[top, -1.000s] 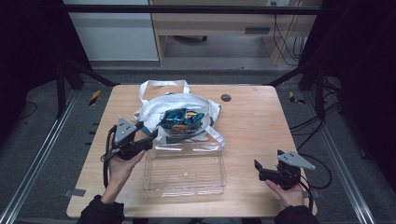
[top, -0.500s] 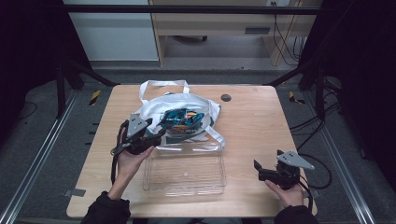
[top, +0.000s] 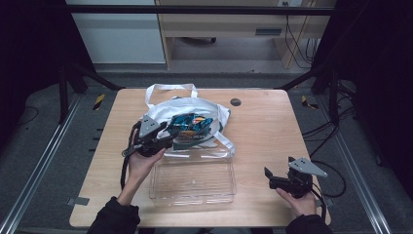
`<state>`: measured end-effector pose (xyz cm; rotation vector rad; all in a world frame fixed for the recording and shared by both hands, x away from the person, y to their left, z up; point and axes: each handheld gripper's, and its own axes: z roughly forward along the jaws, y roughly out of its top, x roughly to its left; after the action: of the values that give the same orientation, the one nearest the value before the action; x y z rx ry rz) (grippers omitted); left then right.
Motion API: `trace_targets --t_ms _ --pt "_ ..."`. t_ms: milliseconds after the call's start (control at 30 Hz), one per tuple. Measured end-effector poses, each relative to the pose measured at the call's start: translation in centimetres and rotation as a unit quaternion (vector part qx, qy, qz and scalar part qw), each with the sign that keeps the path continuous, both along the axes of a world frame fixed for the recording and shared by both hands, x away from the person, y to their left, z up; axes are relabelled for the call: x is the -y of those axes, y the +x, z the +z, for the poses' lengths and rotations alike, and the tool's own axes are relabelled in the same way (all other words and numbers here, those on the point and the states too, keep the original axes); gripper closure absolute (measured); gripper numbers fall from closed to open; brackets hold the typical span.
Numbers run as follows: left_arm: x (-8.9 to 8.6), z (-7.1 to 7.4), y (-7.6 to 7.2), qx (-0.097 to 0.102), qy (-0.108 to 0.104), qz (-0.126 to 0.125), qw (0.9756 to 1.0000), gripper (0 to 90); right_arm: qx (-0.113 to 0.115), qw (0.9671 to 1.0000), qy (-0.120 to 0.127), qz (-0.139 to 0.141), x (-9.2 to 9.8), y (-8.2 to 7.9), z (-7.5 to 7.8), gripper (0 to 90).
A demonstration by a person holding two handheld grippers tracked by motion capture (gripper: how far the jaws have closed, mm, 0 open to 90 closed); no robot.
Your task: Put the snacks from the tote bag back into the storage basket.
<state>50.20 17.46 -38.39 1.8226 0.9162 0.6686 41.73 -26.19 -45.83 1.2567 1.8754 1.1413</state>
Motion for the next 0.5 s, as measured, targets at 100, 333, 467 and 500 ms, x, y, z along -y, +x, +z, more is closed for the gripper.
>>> trace_targets --t_ms 100,333,467,500 --pt "0.19 -0.13 0.23 -0.006 0.001 -0.003 1.0 50.7 -0.001 1.0 0.002 -0.001 0.01 -0.04 -0.02 4.9" --pt "0.16 -0.38 0.8 -0.01 -0.002 0.004 0.9999 60.1 -0.004 1.0 0.001 0.002 -0.01 0.09 -0.14 4.9" --pt "0.14 -0.4 0.91 -0.012 -0.01 0.006 0.9999 65.0 -0.004 1.0 0.001 0.002 -0.01 0.1 -0.14 4.9" --pt "0.09 -0.39 0.92 -0.012 -0.01 0.008 0.9998 66.7 -0.004 1.0 0.0 0.001 -0.01 0.11 -0.15 4.9"
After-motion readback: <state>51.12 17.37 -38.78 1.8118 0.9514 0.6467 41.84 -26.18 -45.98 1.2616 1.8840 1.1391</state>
